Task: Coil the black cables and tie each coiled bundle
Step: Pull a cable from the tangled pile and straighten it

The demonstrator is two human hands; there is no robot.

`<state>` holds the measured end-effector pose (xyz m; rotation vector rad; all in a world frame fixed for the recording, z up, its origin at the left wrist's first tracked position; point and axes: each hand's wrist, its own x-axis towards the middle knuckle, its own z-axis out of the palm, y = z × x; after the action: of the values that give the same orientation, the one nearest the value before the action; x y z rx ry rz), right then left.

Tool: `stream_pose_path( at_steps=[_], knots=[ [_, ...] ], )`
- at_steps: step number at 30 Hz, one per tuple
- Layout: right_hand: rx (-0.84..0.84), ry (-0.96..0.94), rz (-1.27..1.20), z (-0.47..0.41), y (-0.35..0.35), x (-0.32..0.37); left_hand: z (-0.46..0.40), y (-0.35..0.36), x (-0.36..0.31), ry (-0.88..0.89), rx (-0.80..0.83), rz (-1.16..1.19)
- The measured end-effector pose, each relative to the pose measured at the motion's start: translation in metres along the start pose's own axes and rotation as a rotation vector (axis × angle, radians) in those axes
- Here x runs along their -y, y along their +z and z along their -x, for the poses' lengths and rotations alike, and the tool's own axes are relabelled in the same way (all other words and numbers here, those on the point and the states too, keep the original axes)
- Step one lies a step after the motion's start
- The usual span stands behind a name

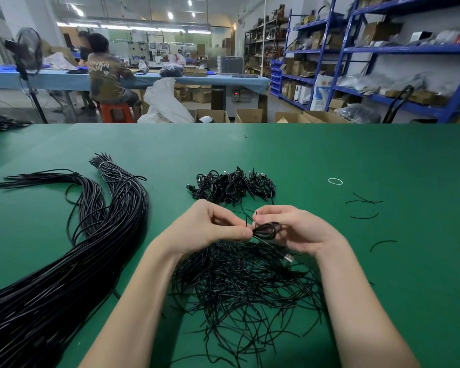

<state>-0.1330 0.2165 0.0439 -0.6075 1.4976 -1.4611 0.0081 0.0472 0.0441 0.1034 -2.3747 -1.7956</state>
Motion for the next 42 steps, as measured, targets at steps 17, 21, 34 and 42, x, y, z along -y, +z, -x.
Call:
stream_pose_path(
  at_steps=[17, 21, 34, 42],
  knots=[
    [-0.655, -0.756, 1.008, -0.019, 0.051, 0.003, -0.016, 0.021, 0.001, -0.021, -0.726, -0.115],
    [-0.571, -0.856, 0.821, -0.023, 0.05, -0.004, -0.017, 0.015, 0.0, -0.097, -0.689, 0.255],
    [-0.456, -0.784, 0.623, -0.02, 0.041, -0.004, -0.014, 0.018, -0.002, 0.01, -0.779, -0.073],
    [-0.567, -0.733, 0.67, -0.021, 0.038, 0.003, -0.018, 0.027, -0.002, 0.165, -0.844, -0.235]
  ],
)
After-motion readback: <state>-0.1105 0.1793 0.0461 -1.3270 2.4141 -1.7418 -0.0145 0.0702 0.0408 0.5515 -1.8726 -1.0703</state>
